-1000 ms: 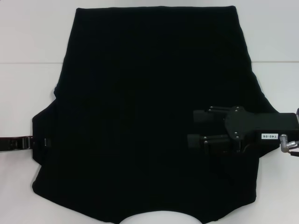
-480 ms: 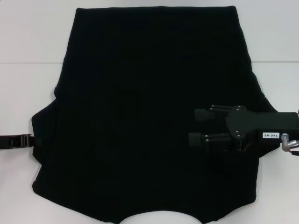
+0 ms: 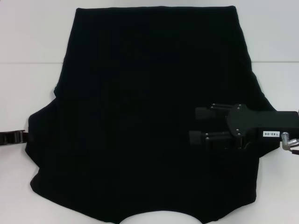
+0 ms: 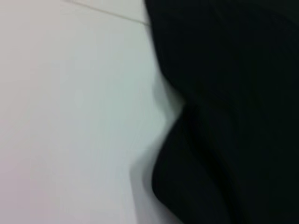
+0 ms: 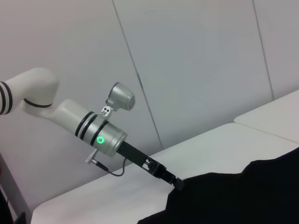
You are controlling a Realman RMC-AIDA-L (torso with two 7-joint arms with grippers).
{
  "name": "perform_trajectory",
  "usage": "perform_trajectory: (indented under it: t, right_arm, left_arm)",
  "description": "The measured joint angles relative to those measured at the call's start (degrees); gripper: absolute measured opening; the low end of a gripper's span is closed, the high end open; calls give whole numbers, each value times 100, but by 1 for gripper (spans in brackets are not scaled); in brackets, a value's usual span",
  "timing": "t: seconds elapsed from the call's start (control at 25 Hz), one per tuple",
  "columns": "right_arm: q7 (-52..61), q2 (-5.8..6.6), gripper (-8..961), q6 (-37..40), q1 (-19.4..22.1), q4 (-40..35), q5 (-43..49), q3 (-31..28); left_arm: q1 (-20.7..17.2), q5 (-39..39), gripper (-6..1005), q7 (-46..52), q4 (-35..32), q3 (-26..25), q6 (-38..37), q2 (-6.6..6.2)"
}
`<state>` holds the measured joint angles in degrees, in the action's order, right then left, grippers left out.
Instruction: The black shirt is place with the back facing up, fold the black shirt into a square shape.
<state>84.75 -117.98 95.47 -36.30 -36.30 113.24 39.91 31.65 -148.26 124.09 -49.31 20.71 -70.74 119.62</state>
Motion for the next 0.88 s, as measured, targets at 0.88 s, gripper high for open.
perform_trajectory:
  t: [0.88]
  right_arm:
    - [-3,-41,895,-37,-23,0,-8,-127]
  left_arm:
    - [-16,-55,0,21,-86,-491,403,-77]
